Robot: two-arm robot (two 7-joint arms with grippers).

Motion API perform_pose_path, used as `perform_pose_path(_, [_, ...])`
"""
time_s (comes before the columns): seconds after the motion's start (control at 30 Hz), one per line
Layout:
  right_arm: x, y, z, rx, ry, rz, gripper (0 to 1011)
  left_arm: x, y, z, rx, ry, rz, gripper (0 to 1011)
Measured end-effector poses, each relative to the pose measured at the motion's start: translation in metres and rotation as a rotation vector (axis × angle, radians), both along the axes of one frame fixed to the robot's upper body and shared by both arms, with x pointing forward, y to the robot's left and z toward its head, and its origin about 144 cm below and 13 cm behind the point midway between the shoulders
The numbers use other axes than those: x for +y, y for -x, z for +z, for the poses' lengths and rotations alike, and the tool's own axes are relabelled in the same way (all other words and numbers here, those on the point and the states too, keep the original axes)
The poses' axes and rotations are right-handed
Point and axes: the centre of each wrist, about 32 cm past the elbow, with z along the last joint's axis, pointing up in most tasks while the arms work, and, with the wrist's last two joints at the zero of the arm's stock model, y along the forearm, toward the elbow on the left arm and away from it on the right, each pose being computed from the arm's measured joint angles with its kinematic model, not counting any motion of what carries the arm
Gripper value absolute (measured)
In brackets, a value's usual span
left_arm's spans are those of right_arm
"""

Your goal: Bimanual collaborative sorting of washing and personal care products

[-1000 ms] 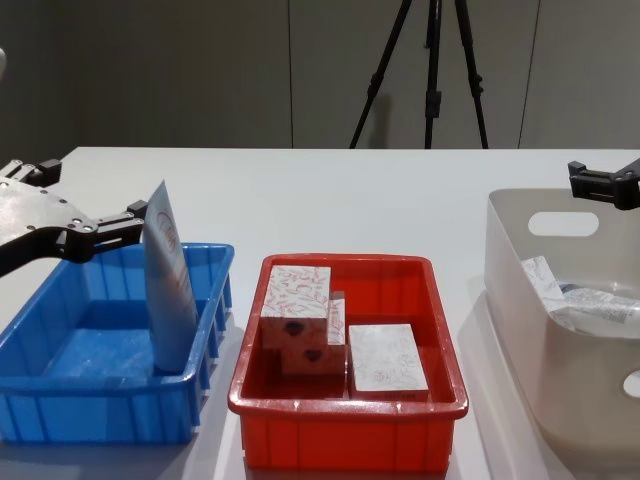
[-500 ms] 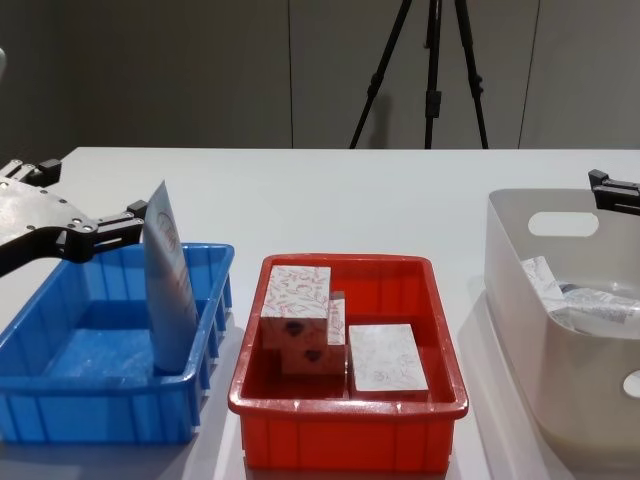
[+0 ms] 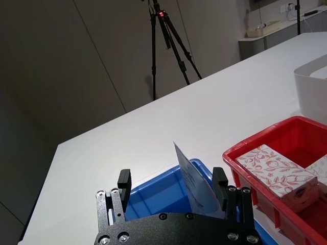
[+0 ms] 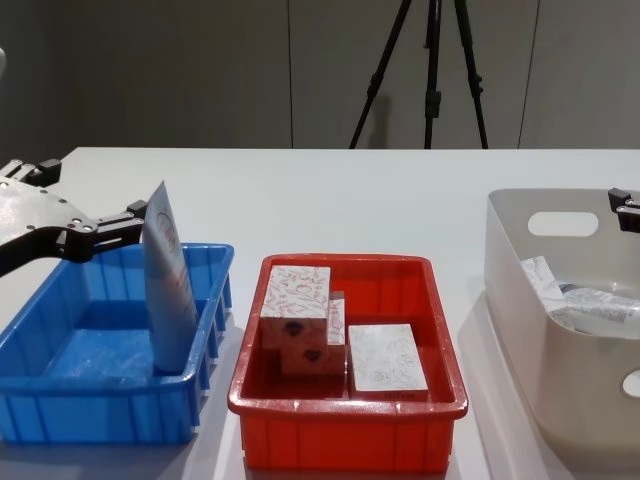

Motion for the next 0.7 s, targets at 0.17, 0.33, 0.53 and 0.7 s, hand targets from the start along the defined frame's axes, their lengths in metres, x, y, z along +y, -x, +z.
perform_pose_path(0.17, [-0.0037,0.004,-0.0008,0.001,0.002,0.01,1000,0.0,0.0,0.0,0.0,0.0,0.0,1001])
perform_pose_path(0.33, [-0.0051,0.0056,-0.0013,0.001,0.002,0.014,1000,0.0,0.0,0.0,0.0,0.0,0.0,1001])
perform_pose_path(0.53, [-0.0053,0.0056,-0.0013,0.001,0.003,0.014,1000,0.0,0.0,0.0,0.0,0.0,0.0,1001])
perform_pose_path(0.7, [-0.0054,0.0056,-0.0012,0.001,0.003,0.014,1000,0.0,0.0,0.0,0.0,0.0,0.0,1001])
